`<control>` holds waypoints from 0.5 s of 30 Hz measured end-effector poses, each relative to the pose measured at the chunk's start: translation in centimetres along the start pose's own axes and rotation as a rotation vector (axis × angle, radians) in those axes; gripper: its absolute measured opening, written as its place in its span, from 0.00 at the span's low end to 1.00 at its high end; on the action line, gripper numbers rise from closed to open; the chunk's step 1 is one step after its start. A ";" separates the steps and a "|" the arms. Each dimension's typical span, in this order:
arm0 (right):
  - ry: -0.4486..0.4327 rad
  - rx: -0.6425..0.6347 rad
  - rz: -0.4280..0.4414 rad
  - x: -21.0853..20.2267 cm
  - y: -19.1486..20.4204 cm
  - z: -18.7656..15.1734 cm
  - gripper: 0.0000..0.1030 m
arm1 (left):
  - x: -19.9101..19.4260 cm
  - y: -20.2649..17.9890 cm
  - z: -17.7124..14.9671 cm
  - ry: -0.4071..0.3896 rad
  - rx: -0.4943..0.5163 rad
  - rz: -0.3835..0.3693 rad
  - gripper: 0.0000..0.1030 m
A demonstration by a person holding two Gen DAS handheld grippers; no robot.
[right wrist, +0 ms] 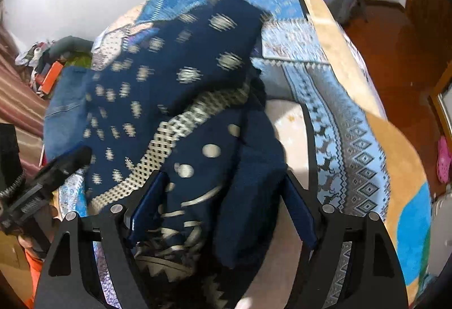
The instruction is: Fold large clothes
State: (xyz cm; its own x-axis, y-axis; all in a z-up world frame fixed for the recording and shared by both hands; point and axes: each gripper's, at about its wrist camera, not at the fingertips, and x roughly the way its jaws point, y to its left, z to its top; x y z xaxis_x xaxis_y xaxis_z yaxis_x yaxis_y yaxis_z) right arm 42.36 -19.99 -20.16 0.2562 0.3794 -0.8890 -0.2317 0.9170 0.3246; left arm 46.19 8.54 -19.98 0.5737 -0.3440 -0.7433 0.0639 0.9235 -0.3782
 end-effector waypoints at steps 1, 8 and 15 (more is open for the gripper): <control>-0.002 0.002 0.014 -0.1 -0.1 0.1 0.81 | 0.5 0.2 0.2 0.012 -0.016 -0.025 0.76; 0.007 0.015 0.095 0.5 -0.4 1.7 0.84 | 4.1 1.7 0.8 0.120 -0.140 -0.175 0.89; 0.025 0.072 0.188 1.4 -0.9 2.8 0.83 | 7.0 3.8 0.6 0.219 -0.285 -0.347 0.94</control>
State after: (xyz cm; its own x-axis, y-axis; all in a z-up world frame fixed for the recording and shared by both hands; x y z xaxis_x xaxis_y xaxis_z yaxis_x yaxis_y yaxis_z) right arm 45.59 -19.93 -20.76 0.1910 0.5420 -0.8184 -0.2049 0.8374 0.5068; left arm 50.94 9.76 -26.25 0.3708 -0.6790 -0.6337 -0.0225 0.6755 -0.7370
